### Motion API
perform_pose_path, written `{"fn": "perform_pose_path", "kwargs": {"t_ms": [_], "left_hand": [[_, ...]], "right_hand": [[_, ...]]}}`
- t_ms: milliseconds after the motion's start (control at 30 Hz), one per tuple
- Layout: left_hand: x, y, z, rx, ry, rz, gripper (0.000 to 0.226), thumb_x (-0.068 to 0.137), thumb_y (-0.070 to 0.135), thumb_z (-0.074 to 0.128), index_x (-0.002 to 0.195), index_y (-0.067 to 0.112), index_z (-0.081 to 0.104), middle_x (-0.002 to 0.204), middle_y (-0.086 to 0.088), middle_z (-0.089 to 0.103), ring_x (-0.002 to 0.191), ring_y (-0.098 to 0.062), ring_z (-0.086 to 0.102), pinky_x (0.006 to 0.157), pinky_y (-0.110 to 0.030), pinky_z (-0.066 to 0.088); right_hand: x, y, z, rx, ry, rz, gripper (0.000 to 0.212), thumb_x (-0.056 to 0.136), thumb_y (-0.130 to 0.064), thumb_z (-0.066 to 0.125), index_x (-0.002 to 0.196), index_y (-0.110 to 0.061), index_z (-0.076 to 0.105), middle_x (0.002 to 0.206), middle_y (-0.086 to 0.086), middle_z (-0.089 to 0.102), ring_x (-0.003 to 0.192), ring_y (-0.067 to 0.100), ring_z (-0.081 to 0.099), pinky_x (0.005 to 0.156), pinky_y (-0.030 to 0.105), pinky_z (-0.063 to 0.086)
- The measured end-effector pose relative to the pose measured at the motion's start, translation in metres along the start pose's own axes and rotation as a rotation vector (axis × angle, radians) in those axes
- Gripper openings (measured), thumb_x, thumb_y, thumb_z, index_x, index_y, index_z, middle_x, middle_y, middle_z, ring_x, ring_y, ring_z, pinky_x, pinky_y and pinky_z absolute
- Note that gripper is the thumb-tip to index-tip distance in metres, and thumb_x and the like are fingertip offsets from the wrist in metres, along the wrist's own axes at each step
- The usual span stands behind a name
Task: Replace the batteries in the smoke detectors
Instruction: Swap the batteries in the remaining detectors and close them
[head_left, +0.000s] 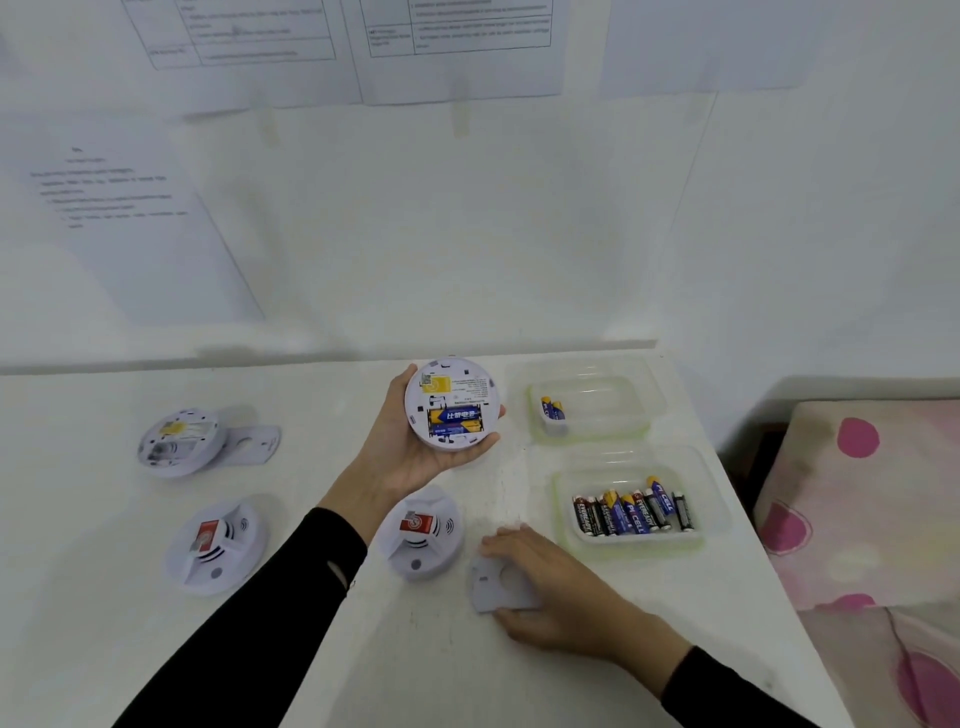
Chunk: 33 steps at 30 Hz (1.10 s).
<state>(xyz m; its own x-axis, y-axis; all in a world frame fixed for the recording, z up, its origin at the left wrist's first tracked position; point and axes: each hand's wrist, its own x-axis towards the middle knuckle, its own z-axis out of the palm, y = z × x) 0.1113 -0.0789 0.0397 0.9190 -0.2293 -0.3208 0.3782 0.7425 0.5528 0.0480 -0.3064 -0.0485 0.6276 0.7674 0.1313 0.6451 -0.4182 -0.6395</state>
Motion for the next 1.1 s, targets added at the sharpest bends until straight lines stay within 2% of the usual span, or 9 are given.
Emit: {"fn": "perform_pose_path", "kwargs": {"t_ms": [167,333,467,600,700,800,900,1000,1100], "left_hand": [[-0.006,-0.003,-0.001,-0.02,-0.02,0.004,0.069,0.091,0.061,0.045,0.127,0.005,0.063,0.131,-0.024,0.06,0.116,-0.044,0.061,0.085,-0.053,0.057],[-0.007,-0.007,0.001,0.08,-0.07,0.074,0.065,0.081,0.054,0.065,0.132,0.014,0.059,0.135,-0.021,0.056,0.121,-0.041,0.056,0.102,-0.056,0.042],[-0.009,-0.014,0.017,0.117,-0.076,0.056,0.055,0.09,0.056,0.047,0.116,0.015,0.072,0.127,-0.018,0.064,0.115,-0.037,0.062,0.097,-0.052,0.048],[-0.01,-0.019,0.029,0.104,-0.054,0.051,0.055,0.096,0.056,0.04,0.121,0.016,0.068,0.128,-0.017,0.064,0.115,-0.035,0.063,0.097,-0.05,0.049],[-0.011,-0.024,0.038,0.044,-0.071,0.064,0.057,0.093,0.053,0.044,0.13,0.012,0.059,0.129,-0.018,0.063,0.113,-0.034,0.065,0.09,-0.047,0.055],[-0.006,-0.03,0.038,-0.004,-0.026,0.166,0.055,0.094,0.052,0.047,0.132,0.014,0.058,0.134,-0.018,0.059,0.12,-0.034,0.059,0.103,-0.047,0.046],[0.0,-0.035,0.041,-0.069,0.031,0.213,0.05,0.093,0.047,0.052,0.135,0.019,0.053,0.136,-0.017,0.055,0.123,-0.033,0.056,0.111,-0.046,0.04],[0.002,-0.036,0.047,-0.071,0.02,0.236,0.052,0.092,0.044,0.054,0.14,0.024,0.05,0.124,-0.013,0.063,0.107,-0.029,0.067,0.091,-0.039,0.056],[0.002,-0.035,0.05,-0.036,0.015,0.246,0.051,0.09,0.041,0.055,0.136,0.019,0.057,0.12,-0.013,0.065,0.104,-0.027,0.068,0.091,-0.037,0.056]], "right_hand": [[0.006,-0.023,-0.021,0.049,0.136,-0.042,0.052,0.082,-0.034,0.069,0.129,-0.023,0.049,0.13,-0.011,0.052,0.12,0.003,0.048,0.103,0.022,0.04],[0.035,-0.048,-0.076,0.144,0.532,-0.149,0.059,0.075,-0.017,0.08,0.126,-0.022,0.049,0.132,-0.008,0.055,0.124,0.012,0.052,0.102,0.033,0.042],[0.06,-0.055,-0.101,0.097,0.483,-0.135,0.062,0.078,-0.02,0.079,0.13,-0.03,0.047,0.132,-0.013,0.055,0.12,0.006,0.051,0.1,0.035,0.043],[0.077,-0.051,-0.11,0.038,0.426,-0.096,0.06,0.079,-0.027,0.077,0.132,-0.026,0.049,0.132,-0.017,0.052,0.12,0.001,0.047,0.103,0.033,0.039],[0.085,-0.048,-0.111,0.036,0.481,-0.047,0.059,0.078,-0.031,0.078,0.13,-0.027,0.049,0.127,-0.028,0.05,0.117,-0.004,0.045,0.102,0.03,0.039],[0.091,-0.052,-0.101,0.086,0.61,0.042,0.059,0.075,-0.033,0.079,0.126,-0.032,0.048,0.113,-0.045,0.044,0.111,-0.012,0.038,0.097,0.026,0.04],[0.097,-0.056,-0.09,0.18,0.684,0.079,0.059,0.074,-0.032,0.079,0.124,-0.034,0.047,0.11,-0.043,0.044,0.11,-0.003,0.043,0.092,0.028,0.046],[0.103,-0.059,-0.084,0.26,0.734,0.108,0.061,0.072,-0.027,0.082,0.122,-0.036,0.048,0.107,-0.041,0.046,0.108,0.004,0.045,0.086,0.021,0.046],[0.105,-0.059,-0.083,0.272,0.761,0.107,0.06,0.072,-0.028,0.082,0.122,-0.034,0.049,0.108,-0.033,0.051,0.109,0.004,0.045,0.087,0.025,0.048]]}}
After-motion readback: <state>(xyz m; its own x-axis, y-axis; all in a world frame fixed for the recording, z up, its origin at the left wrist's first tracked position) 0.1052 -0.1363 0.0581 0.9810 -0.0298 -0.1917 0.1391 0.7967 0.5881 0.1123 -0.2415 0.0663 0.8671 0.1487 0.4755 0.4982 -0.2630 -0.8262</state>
